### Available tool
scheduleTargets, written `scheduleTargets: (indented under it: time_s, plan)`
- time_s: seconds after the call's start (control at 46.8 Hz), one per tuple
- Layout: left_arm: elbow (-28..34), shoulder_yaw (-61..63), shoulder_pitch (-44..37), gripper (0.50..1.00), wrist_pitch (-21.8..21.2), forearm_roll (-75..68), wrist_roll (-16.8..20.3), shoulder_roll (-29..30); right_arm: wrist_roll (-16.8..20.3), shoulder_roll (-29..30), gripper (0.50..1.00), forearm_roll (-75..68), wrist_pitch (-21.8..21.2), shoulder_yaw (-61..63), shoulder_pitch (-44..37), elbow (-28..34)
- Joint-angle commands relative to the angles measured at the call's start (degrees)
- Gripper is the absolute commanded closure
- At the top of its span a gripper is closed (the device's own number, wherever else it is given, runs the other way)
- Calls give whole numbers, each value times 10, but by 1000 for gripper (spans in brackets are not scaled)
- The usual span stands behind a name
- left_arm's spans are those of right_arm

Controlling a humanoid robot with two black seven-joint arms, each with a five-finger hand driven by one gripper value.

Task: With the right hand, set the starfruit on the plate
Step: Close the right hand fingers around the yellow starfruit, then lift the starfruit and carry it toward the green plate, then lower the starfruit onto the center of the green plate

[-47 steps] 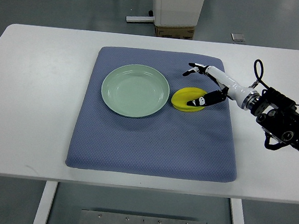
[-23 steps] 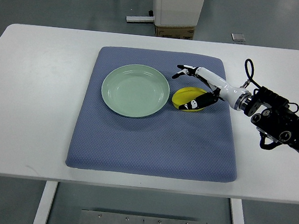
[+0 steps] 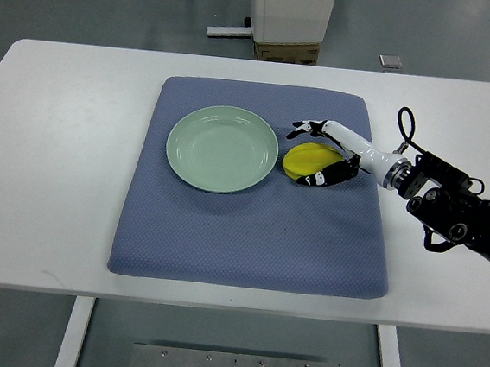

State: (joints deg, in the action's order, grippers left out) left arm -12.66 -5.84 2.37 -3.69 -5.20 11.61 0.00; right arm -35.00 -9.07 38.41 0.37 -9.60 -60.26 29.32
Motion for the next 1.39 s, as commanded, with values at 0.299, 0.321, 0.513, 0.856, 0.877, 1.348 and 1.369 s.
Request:
scheduleTargets:
  time_s: [0.299,0.321,0.513,0.856,0.877,1.348,1.369]
  plan:
    - [0,0,0,500,0,0,0,0,0,-2,1000,0,2,-34,1,-10]
    - [0,0,0,500,0,0,0,0,0,-2,1000,0,2,-34,1,-11]
    - [0,0,0,500,0,-1,0,0,0,-2,1000,-5,6,-24,-8,-11]
    - [0,0,0,500,0,0,0,0,1,6,1000,-9,4,32,-51,-1]
    - [0,0,0,500,0,0,0,0,5,11,1000,-9,4,33,-54,0]
    - [0,0,0,500,0,0,0,0,61,91,1000,-8,7,33,-85,2]
    - [0,0,0,500,0,0,0,0,63,91,1000,-8,7,33,-85,2]
